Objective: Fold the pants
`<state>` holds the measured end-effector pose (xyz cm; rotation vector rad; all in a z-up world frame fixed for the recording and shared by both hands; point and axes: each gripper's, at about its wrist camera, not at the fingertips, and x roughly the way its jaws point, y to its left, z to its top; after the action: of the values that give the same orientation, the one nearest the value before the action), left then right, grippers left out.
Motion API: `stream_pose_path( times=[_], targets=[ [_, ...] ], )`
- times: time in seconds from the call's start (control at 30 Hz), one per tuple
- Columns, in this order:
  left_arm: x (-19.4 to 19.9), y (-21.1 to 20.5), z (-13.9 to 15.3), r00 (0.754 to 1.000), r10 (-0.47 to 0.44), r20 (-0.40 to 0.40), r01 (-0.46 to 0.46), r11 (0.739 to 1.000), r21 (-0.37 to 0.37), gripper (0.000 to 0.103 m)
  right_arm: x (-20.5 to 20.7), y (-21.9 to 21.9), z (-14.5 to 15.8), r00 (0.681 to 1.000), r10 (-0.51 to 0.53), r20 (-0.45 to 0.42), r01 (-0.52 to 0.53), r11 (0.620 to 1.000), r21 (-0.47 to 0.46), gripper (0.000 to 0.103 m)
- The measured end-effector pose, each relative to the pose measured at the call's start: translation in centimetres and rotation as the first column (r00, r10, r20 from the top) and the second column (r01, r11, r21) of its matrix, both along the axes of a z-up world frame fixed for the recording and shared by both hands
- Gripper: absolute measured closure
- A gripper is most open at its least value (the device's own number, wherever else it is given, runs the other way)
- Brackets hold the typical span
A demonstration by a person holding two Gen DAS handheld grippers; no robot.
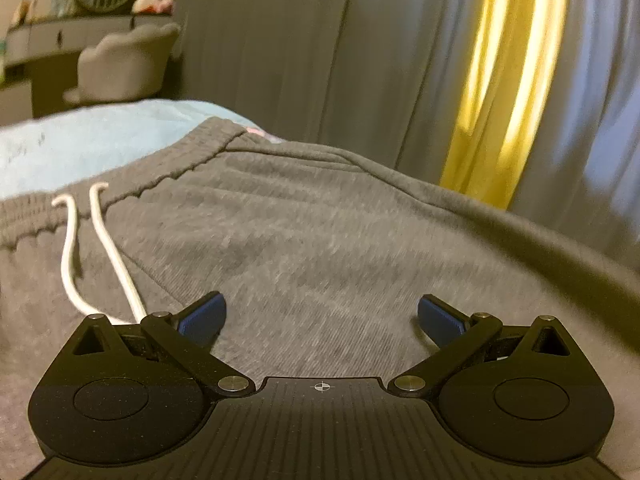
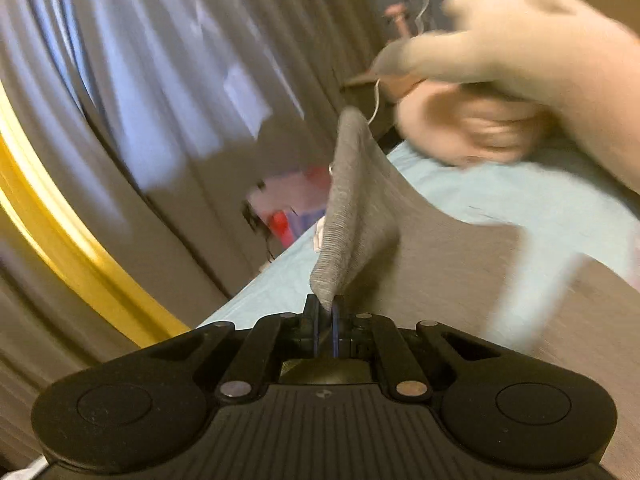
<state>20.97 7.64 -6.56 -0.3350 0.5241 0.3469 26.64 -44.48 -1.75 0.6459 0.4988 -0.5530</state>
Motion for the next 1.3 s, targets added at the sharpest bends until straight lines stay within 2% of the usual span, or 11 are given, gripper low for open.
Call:
stream_pose_path(
  times=[0.23,0.33,0.57,0.73,0.8,0.9,0.97,1.0,1.03,1.17,1.3],
  targets=[
    [-1.4,1.8,1.5,0.994,-0.063,0.092,0.084,0.966,-0.244,0.000,-10.2,-0.2,-5.4,0.996,-0.030,-0.089,0.043,0.989,0.145,0.090],
    [-0.6,2.8,2.2,0.991,-0.103,0.090,0.125,0.950,-0.288,0.000,-11.4,-2.4,-7.3,0.994,-0.096,-0.044,0.104,0.960,0.261,0.060],
    [6.1,8.3,3.8,0.992,-0.109,0.068,0.127,0.881,-0.455,0.001,-11.4,-5.0,-9.9,0.980,-0.164,0.116,0.099,0.897,0.430,0.047],
    [13.8,10.2,3.1,0.988,-0.153,-0.028,0.115,0.838,-0.534,0.022,-10.0,-5.3,-9.8,0.985,-0.113,0.127,0.053,0.914,0.402,0.073],
    [16.3,10.3,1.7,0.982,-0.154,-0.112,0.066,0.827,-0.559,0.032,-10.0,-5.4,-10.2,0.986,-0.120,0.114,0.062,0.905,0.421,0.074],
    [18.5,10.4,-0.2,0.969,-0.168,-0.183,0.009,0.761,-0.649,0.059,-10.0,-6.1,-10.7,0.978,-0.165,0.130,0.083,0.873,0.480,0.074],
    [19.2,10.6,-0.5,0.961,-0.182,-0.208,-0.013,0.721,-0.693,0.094,-9.5,-6.4,-10.7,0.979,-0.164,0.119,0.087,0.871,0.483,0.074],
    [19.0,10.8,-0.2,0.962,-0.172,-0.210,-0.025,0.715,-0.698,0.093,-9.0,-6.4,-10.4,0.984,-0.146,0.099,0.083,0.878,0.471,0.081],
    [18.5,10.5,0.6,0.967,-0.168,-0.190,-0.012,0.717,-0.697,0.093,-8.3,-6.6,-10.2,0.990,-0.119,0.070,0.073,0.882,0.465,0.098],
    [14.3,10.5,5.5,0.977,-0.207,-0.046,0.126,0.742,-0.658,0.094,-6.8,-7.6,-7.6,1.000,-0.013,0.010,0.007,0.903,0.430,0.098],
    [6.1,11.7,10.0,0.955,-0.258,0.144,0.290,0.731,-0.617,0.094,-10.2,-8.3,-0.8,0.988,0.044,0.145,-0.087,0.949,0.304,0.098]
  ],
)
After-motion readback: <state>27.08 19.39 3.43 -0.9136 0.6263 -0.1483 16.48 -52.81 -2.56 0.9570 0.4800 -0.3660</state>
